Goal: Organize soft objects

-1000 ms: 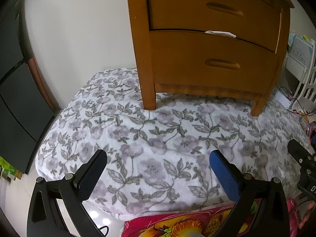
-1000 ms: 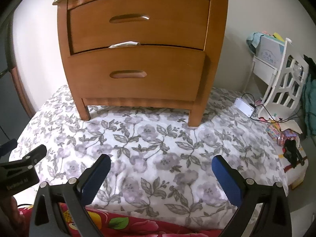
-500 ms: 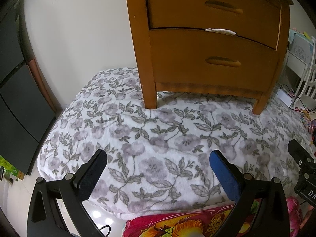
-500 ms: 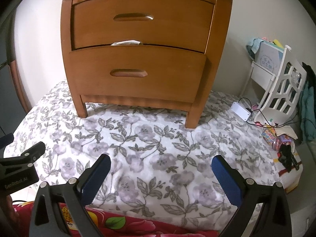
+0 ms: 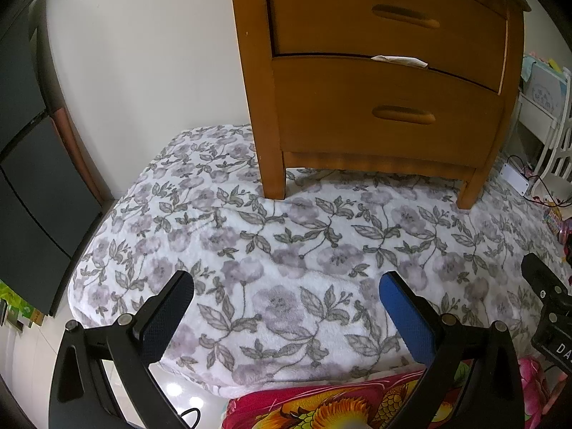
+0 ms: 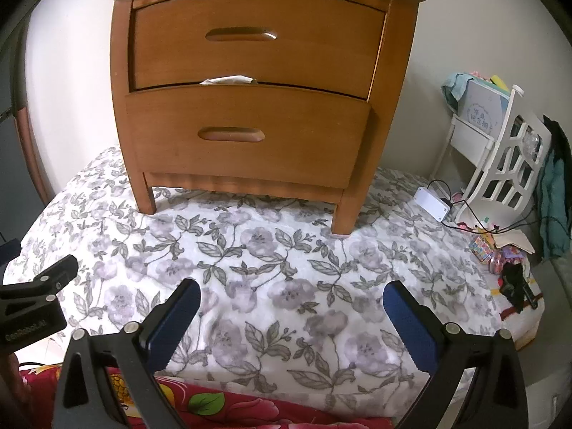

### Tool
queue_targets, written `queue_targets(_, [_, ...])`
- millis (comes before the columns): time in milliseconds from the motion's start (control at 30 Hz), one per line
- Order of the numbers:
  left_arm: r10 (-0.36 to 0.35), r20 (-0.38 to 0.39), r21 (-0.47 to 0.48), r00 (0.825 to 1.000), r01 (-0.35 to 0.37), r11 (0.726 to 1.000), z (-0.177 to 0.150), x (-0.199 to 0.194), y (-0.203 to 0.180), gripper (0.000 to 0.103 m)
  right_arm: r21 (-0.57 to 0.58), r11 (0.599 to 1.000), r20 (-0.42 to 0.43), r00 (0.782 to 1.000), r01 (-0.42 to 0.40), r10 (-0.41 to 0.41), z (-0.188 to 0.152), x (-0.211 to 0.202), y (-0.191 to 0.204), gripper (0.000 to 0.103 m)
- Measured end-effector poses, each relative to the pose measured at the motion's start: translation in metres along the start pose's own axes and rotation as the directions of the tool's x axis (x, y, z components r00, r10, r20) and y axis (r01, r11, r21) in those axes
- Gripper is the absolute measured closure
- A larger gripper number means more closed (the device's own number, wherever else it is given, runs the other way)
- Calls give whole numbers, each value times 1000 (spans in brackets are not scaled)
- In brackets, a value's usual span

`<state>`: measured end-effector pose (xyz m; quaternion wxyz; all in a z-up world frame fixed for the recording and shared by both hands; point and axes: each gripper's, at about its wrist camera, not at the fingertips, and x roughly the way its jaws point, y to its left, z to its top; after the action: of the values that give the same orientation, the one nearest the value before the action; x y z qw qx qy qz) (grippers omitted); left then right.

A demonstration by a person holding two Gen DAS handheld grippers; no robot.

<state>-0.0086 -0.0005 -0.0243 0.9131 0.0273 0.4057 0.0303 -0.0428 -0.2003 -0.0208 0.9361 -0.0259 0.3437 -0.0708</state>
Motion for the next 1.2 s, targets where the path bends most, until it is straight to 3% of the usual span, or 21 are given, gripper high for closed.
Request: queue_targets(1200, [7, 2, -2, 1000, -7, 1000, -6, -3, 0, 0, 8, 1000, -34, 999, 15, -15, -1, 2, -4, 0])
